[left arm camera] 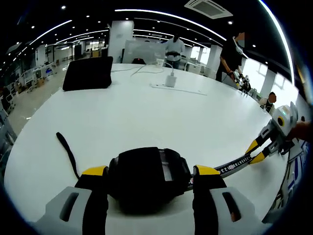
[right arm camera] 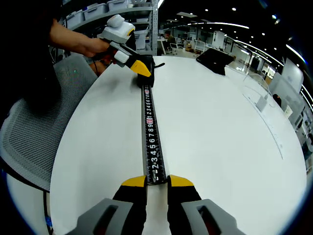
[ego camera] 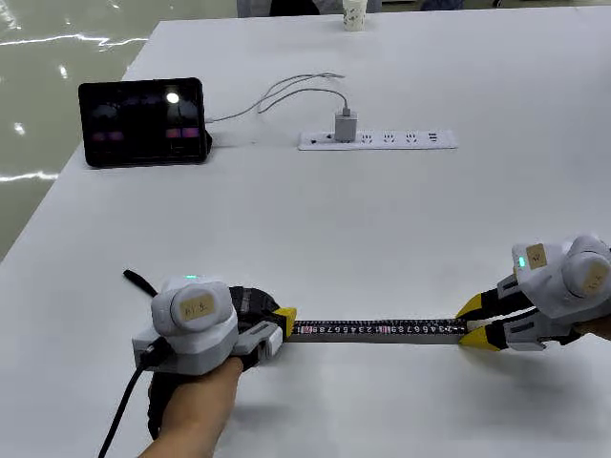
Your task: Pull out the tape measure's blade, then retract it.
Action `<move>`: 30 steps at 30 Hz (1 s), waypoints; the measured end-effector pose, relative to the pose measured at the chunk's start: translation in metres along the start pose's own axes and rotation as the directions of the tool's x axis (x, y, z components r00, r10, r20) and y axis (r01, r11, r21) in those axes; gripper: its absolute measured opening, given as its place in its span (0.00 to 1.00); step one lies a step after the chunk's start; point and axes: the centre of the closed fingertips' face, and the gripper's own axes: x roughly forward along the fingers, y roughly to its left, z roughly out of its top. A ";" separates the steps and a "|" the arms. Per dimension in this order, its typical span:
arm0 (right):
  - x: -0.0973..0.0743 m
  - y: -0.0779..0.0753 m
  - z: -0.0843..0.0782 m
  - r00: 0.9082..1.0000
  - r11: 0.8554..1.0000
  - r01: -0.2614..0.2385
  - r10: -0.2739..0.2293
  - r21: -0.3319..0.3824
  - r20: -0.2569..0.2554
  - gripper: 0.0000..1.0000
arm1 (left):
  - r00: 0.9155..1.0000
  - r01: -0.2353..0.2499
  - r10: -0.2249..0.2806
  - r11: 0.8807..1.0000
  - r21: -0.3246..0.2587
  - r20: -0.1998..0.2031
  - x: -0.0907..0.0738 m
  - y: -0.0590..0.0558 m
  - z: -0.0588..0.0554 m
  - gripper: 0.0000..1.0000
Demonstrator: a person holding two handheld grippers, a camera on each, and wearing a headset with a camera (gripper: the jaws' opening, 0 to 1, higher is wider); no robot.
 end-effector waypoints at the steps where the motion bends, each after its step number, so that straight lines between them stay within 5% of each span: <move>1: 0.000 0.000 0.000 1.000 1.000 -0.001 0.001 0.001 0.001 0.12 | 1.000 -0.003 0.003 1.000 0.000 -0.003 0.001 0.000 0.000 0.65; 30: 0.001 0.000 -0.001 0.999 0.999 -0.013 0.012 0.047 0.033 0.09 | 0.999 -0.023 0.024 0.999 0.033 -0.043 0.004 0.002 -0.004 0.63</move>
